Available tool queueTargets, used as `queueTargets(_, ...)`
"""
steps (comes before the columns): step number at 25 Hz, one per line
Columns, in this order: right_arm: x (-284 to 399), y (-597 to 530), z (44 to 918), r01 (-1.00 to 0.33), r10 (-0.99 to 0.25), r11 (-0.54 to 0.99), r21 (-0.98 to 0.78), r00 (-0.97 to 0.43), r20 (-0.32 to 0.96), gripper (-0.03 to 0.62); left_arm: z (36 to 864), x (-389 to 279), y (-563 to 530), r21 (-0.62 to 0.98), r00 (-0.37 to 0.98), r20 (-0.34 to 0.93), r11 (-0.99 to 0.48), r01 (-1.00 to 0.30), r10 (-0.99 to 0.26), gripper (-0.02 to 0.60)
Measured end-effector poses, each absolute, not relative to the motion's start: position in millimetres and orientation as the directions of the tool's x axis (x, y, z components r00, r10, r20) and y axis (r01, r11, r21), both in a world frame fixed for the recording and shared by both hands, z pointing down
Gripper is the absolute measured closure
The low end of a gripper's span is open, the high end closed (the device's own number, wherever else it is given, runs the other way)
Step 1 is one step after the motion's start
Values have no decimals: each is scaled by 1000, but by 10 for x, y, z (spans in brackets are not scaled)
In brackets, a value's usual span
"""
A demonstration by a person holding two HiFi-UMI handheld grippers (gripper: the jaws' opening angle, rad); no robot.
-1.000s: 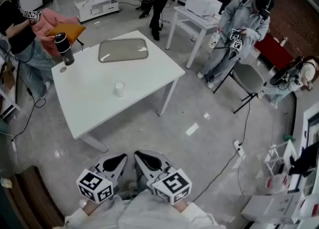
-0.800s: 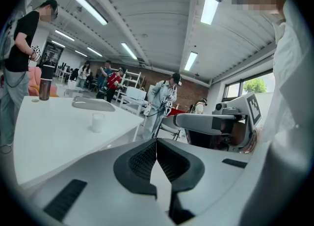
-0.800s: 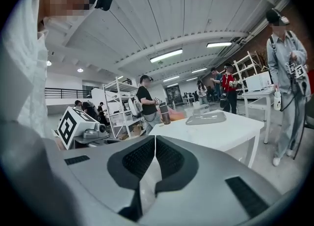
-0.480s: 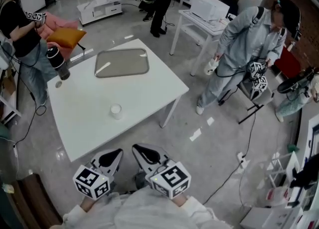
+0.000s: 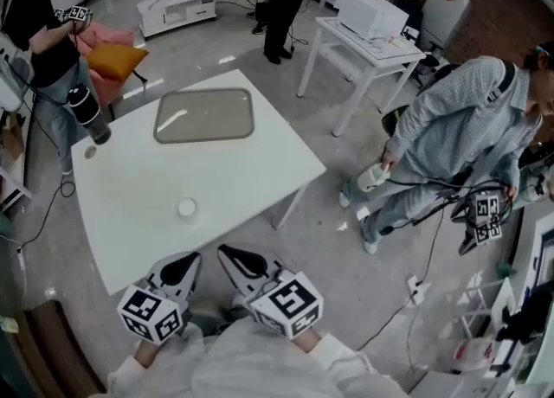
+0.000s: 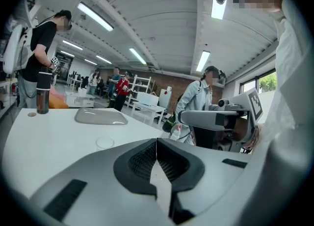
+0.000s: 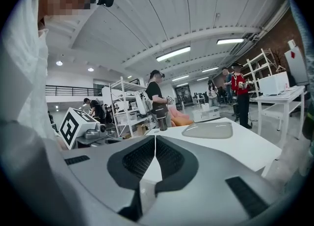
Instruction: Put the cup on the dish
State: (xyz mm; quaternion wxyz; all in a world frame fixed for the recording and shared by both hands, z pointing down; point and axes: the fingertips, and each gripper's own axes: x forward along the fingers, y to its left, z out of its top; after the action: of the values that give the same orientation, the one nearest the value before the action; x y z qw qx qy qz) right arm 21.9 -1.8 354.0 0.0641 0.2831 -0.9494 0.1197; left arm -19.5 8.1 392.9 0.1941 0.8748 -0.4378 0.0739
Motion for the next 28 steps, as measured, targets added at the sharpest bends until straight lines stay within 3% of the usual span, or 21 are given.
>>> queueTargets(17, 241, -193, 3603, -600, -562, 766, -230, -799, 213, 579, 3959, -179, -180, 228, 636, 339, -595, -770, -693, 572)
queueTargets(28, -33, -281, 3728, -584, -535, 770, -259, -811, 237, 579, 3981, -414, -299, 249, 605, 341, -551, -796, -720, 571)
